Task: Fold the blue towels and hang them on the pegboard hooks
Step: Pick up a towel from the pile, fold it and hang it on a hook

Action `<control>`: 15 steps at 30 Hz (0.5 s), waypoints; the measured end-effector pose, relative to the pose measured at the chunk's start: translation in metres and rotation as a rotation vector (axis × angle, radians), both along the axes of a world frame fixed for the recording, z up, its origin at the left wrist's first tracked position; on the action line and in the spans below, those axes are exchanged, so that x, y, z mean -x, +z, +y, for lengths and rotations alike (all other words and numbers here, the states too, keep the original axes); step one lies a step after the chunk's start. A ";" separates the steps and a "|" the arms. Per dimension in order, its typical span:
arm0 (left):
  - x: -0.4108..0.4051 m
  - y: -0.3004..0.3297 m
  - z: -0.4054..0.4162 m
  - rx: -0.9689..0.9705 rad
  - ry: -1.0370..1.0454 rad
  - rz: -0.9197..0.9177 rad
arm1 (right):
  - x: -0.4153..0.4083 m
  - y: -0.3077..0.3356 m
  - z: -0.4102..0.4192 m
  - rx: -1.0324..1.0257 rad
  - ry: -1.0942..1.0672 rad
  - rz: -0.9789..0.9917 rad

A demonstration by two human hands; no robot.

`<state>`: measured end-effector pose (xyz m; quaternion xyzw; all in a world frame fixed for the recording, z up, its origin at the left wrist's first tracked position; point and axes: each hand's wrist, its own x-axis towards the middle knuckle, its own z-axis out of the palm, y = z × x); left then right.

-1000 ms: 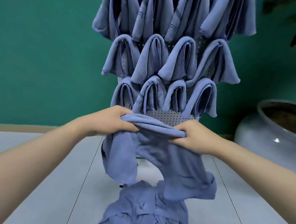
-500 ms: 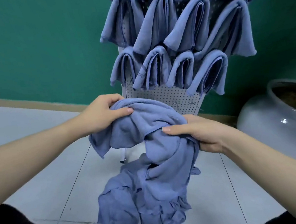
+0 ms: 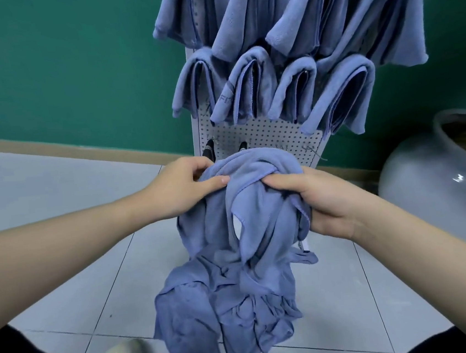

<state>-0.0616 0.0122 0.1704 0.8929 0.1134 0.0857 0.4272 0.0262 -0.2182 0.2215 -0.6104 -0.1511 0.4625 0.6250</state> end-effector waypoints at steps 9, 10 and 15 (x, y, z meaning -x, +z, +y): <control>0.006 0.018 -0.022 0.017 -0.041 -0.039 | -0.015 0.003 0.000 -0.081 -0.298 0.047; 0.008 0.021 -0.027 0.091 -0.087 -0.032 | -0.016 0.002 0.001 -0.086 -0.306 0.053; 0.010 0.022 -0.041 0.166 -0.232 -0.009 | -0.015 0.000 0.003 -0.117 -0.283 0.106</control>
